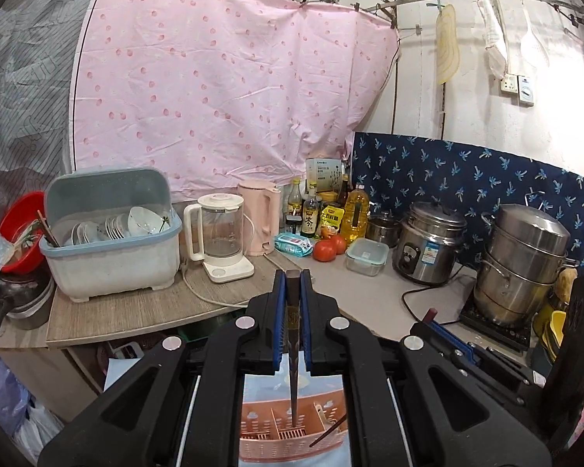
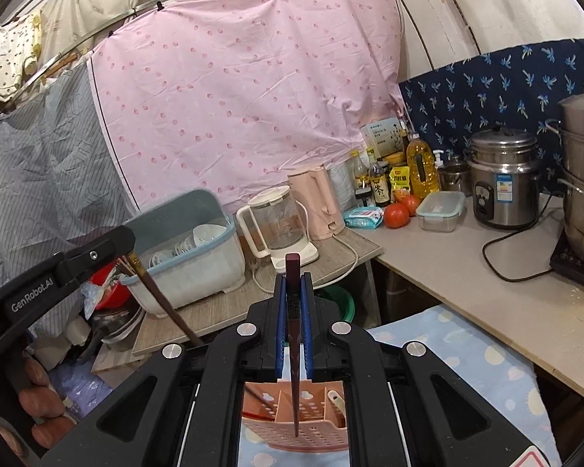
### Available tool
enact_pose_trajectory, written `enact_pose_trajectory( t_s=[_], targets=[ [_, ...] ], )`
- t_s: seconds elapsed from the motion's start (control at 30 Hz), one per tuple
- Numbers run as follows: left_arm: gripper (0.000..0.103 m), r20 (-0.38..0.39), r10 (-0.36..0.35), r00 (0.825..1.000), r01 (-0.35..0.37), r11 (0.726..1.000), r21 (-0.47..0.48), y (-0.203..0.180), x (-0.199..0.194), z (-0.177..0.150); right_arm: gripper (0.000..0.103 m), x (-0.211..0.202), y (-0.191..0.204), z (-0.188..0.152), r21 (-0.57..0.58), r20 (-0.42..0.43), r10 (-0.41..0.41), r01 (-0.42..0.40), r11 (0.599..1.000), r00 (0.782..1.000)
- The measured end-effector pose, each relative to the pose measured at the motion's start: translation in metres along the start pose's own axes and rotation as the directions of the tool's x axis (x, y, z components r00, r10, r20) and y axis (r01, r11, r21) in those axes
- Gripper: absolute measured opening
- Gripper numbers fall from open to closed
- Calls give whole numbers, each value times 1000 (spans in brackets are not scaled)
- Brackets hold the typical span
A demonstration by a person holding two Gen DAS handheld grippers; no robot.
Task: Organize utensils
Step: 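Lift both held chopsticks and carry them above the pink holder with both tools, then lower the chopsticks into the holder and open both tools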
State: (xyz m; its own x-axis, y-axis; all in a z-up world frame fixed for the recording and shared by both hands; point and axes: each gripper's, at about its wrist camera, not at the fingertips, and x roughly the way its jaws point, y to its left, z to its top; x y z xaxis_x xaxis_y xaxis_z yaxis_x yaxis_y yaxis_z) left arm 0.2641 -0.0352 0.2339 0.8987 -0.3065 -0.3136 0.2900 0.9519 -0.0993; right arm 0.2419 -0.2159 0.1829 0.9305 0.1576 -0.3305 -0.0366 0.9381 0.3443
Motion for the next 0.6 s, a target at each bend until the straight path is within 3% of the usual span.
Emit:
enact_pose_trajectory(
  t_s=[0.13,0.43,0.6],
  targets=[
    [7,-33,14,999,-14,1000,-3,4,21,-8,7,14,-6,-1,19,-21,15,-14,1000,1000],
    [7,-48,6,999,-7,1000,-22,13,31,-11,7,9,6,24,-6,44,38,-38,999,998],
    [7,-82,18,997,-19,1000,-20,14,41,-20,8,27,5,6,-14,-4,23,-23,1000,1000]
  ],
)
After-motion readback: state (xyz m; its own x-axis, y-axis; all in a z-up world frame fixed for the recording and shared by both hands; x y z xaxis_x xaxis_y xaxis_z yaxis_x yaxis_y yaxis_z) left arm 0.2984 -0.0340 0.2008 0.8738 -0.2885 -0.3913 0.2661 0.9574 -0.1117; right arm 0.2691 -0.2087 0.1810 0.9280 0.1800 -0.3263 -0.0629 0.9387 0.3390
